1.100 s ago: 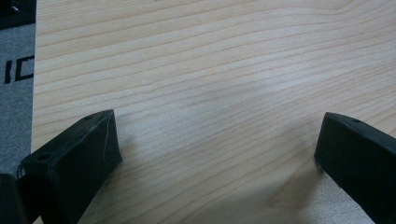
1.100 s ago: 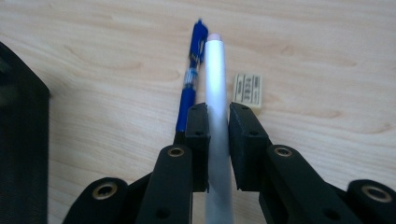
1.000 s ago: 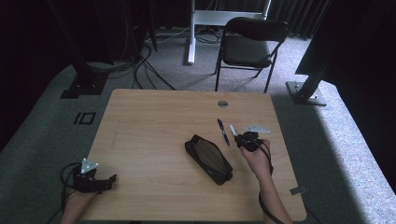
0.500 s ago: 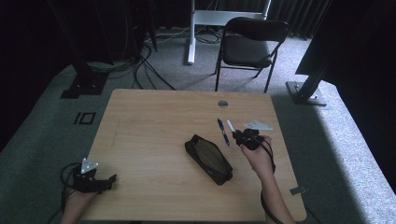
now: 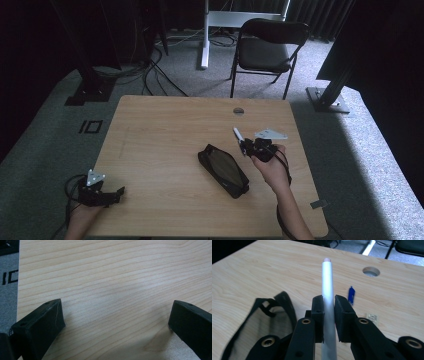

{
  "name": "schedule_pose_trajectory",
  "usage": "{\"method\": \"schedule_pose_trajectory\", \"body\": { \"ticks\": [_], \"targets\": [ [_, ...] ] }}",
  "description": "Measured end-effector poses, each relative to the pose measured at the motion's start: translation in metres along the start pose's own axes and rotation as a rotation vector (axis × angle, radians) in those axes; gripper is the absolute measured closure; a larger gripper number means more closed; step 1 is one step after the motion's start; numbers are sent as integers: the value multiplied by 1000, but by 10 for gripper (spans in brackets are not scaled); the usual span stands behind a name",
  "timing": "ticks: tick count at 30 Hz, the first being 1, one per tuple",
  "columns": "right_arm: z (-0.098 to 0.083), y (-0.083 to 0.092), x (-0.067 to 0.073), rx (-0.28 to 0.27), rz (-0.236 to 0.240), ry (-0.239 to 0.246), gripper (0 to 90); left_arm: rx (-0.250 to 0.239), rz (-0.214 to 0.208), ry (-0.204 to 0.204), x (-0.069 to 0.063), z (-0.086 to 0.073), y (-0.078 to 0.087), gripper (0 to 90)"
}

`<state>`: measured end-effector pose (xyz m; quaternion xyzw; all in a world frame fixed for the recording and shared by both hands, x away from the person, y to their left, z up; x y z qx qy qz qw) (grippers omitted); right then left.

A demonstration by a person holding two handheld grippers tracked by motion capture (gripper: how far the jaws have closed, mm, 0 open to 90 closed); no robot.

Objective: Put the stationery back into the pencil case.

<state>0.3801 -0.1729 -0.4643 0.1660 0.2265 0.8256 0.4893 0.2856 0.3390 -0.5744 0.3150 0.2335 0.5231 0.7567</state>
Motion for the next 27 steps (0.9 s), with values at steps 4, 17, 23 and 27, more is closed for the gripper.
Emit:
{"method": "schedule_pose_trajectory", "body": {
  "ticks": [4, 17, 23, 27],
  "targets": [
    [1, 0, 8, -3, 34, 6, 786, 0, 0, 0, 0, 0, 0, 3],
    [0, 2, 34, 7, 114, 39, 786, -1, 0, 1, 0, 0, 0, 3],
    [-3, 0, 45, 11, 149, 56, 786, 0, 0, 0, 0, 0, 0, 3],
    [-4, -2, 50, 18, 161, 67, 786, -1, 0, 0, 0, 0, 0, 3]
  ]
}}
Point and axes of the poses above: each handheld gripper's, and its own axes: y roughly backward along the jaws, z roughly out of its top, x roughly to its left, the point moved 3 cm from there along -y, roughly forward along the jaws, and after that the axes turned 3 degrees about -z, right-handed, at the moved point
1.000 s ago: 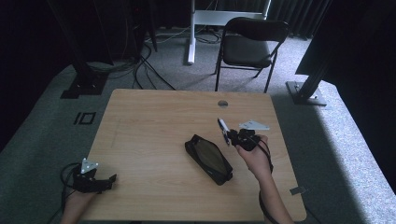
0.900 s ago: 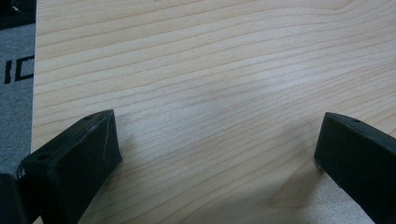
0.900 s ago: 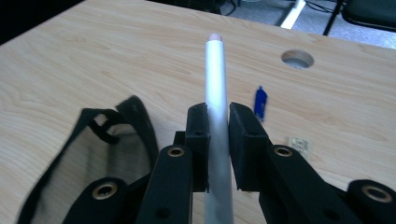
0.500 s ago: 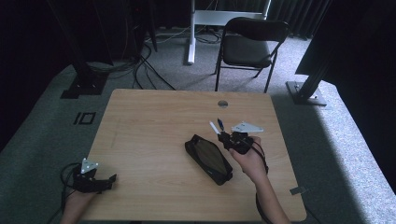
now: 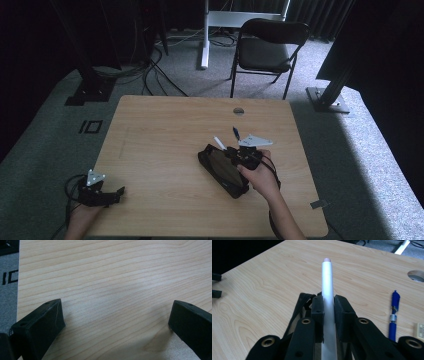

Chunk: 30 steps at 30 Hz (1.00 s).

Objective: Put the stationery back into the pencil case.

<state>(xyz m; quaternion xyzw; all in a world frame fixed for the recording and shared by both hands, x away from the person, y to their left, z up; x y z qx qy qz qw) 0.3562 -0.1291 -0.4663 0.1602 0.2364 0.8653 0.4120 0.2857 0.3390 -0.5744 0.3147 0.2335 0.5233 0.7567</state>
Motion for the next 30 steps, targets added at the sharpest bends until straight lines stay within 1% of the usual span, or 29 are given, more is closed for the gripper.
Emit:
{"method": "schedule_pose_trajectory", "body": {
  "ticks": [3, 7, 8, 12, 18, 25, 26, 29, 30],
  "targets": [
    [-2, -2, 2, 15, 4, 14, 786, 0, 0, 0, 0, 0, 0, 3],
    [-6, -6, 3, 31, 5, 19, 785, 1, 0, -1, 0, 0, 0, 3],
    [-7, -7, 4, 42, 6, 20, 785, 1, 0, 0, 0, 0, 0, 3],
    [-11, -12, 7, 64, 12, 40, 785, 1, 0, -1, 0, 0, 0, 3],
    [-16, -15, 8, 88, 23, 51, 785, 1, 0, -1, 0, 0, 0, 3],
    [-23, -22, 7, 121, 21, 55, 785, 1, 0, -1, 0, 0, 0, 3],
    [-24, -23, 8, 131, 20, 63, 785, 1, 0, 0, 0, 0, 0, 3],
    [-27, -27, 8, 155, 21, 68, 785, 1, 0, 0, 0, 0, 0, 2],
    [-28, -28, 8, 161, 14, 69, 785, 1, 0, -1, 0, 0, 0, 3]
  ]
}}
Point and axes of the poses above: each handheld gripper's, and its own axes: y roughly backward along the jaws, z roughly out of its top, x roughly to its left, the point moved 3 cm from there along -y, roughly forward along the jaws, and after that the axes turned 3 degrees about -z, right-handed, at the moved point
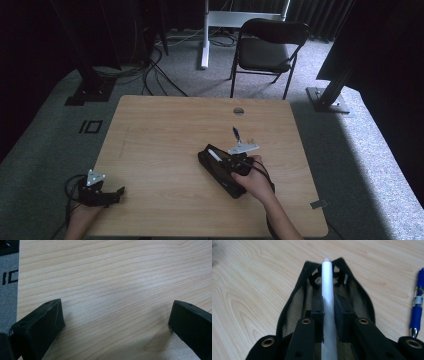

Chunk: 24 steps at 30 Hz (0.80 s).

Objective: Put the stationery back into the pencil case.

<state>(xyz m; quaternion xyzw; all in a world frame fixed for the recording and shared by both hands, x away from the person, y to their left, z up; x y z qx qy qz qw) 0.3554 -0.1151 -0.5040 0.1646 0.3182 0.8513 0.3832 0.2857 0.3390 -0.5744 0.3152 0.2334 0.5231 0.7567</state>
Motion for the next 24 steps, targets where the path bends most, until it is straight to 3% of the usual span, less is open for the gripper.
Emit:
{"method": "schedule_pose_trajectory", "body": {
  "ticks": [24],
  "targets": [
    [6, -20, 6, 114, -24, 45, 785, 0, 0, 0, 0, 0, 0, 3]
  ]
}}
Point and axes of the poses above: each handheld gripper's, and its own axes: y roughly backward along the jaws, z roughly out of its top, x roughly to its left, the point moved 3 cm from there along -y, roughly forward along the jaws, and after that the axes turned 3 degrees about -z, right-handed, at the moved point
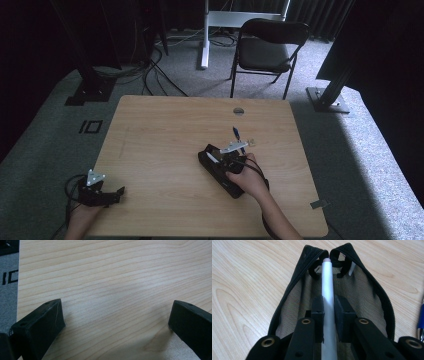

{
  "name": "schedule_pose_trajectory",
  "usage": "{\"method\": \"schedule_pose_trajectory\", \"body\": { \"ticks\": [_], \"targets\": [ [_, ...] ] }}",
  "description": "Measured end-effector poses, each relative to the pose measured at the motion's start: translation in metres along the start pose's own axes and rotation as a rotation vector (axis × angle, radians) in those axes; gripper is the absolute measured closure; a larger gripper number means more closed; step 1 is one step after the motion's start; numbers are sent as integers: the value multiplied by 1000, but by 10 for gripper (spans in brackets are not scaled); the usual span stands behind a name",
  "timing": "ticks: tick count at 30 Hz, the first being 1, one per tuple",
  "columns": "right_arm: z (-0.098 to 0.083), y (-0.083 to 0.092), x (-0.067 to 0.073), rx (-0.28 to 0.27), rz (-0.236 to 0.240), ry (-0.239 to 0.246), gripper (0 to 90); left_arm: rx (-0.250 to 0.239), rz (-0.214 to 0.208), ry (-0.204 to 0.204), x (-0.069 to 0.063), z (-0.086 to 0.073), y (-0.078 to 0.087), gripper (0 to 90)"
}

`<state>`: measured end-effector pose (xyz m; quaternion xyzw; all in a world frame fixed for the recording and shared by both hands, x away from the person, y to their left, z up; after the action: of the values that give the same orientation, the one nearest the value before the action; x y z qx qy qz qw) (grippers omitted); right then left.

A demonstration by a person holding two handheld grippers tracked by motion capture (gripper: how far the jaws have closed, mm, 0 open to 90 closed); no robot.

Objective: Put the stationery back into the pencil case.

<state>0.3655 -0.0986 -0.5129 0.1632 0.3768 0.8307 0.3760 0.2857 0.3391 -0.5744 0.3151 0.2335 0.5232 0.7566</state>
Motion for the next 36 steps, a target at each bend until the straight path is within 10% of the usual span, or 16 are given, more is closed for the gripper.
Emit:
{"method": "schedule_pose_trajectory", "body": {
  "ticks": [36],
  "targets": [
    [3, -37, 12, 174, -51, 32, 774, 0, 0, 0, 0, 0, 0, 3]
  ]
}}
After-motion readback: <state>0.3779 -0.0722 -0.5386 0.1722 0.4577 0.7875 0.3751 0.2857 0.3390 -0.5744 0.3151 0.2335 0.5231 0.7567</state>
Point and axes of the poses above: each handheld gripper's, and its own axes: y roughly backward along the jaws, z roughly out of its top, x roughly to its left, the point moved 3 cm from there along -y, roughly forward along the jaws, and after that the axes turned 3 degrees about -z, right-handed, at the moved point
